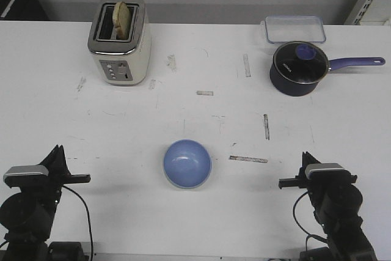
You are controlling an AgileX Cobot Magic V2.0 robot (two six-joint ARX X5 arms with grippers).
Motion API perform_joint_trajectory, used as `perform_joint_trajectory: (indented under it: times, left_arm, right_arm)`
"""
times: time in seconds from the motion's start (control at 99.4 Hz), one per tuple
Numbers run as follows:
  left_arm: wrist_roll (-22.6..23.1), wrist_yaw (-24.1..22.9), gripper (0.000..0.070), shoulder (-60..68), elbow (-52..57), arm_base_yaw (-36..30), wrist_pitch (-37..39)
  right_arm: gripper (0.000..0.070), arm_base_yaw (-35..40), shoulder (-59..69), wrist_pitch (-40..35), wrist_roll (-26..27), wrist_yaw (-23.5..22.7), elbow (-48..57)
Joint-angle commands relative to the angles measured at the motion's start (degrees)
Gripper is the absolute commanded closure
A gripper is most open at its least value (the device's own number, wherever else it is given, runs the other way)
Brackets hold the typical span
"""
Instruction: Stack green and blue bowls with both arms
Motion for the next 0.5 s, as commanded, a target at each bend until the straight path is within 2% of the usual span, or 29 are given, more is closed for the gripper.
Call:
perform_joint_trajectory:
  times: [0.0, 0.221, 0.352, 0.463, 0.493]
  left_arm:
    - [0.11, 0.07, 0.0698, -1.46, -3.19, -0.57, 3.37]
    - [0.13, 1.7, 0.0699, -10.23, -18.93, -1.44, 15.23]
    - [0.13, 1.73, 0.0698, -16.15, -26.23, -1.44, 17.94]
    - [0.13, 2.12, 0.0699, -15.82, -30.71, -1.44, 23.1]
    - [0.13, 2.6, 0.0698, -15.82, -30.64, -1.44, 22.14]
  right_arm:
    - [0.0688, 0.07, 0.15, 0.7, -0.66, 0.02, 0.57]
    - [0.0688, 0.07, 0.15, 0.7, -0.66, 0.02, 0.57]
    - [0.0688, 0.07, 0.15, 0.68, -0.66, 0.02, 0.57]
    - [0.0688, 0.07, 0.15, 0.63, -0.66, 0.02, 0.57]
    - [0.0688, 0.07, 0.13, 0.68, -0.66, 0.02, 0.57]
